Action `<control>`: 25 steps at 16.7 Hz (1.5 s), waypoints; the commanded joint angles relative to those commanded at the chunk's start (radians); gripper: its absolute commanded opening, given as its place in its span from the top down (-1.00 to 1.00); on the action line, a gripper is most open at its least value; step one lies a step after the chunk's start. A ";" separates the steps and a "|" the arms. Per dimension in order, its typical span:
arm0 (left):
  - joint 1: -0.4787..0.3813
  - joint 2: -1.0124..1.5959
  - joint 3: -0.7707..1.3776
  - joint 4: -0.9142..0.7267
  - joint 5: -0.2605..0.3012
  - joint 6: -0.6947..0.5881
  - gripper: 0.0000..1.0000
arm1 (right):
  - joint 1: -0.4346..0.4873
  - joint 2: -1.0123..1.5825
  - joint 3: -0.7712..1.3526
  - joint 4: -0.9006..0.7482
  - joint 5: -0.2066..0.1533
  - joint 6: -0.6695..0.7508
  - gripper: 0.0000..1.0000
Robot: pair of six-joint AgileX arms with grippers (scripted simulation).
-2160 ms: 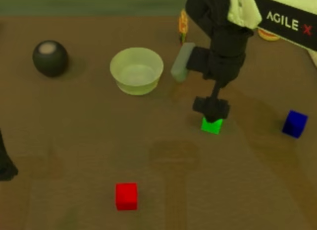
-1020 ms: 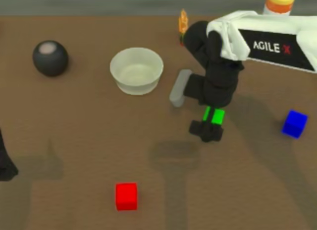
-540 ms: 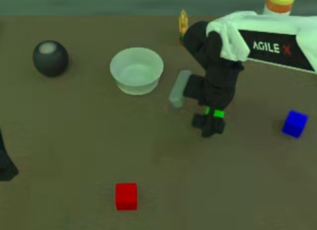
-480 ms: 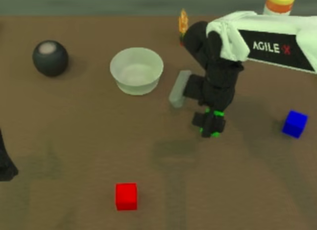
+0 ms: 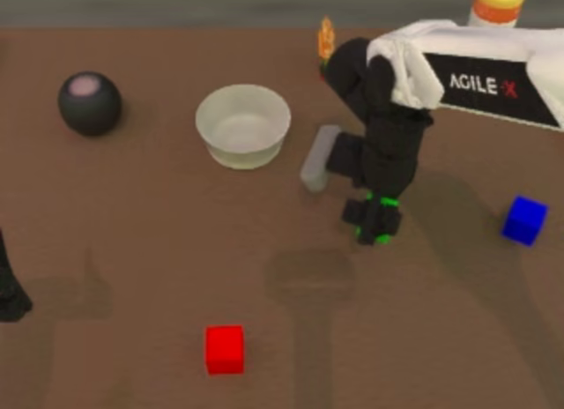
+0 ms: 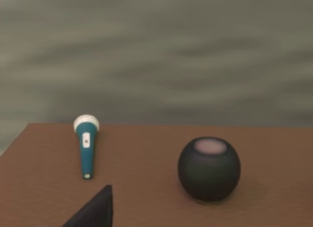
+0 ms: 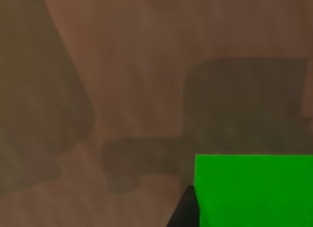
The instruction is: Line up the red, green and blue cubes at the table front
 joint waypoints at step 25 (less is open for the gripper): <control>0.000 0.000 0.000 0.000 0.000 0.000 -1.00 | 0.272 -0.311 -0.147 -0.165 -0.012 0.043 1.00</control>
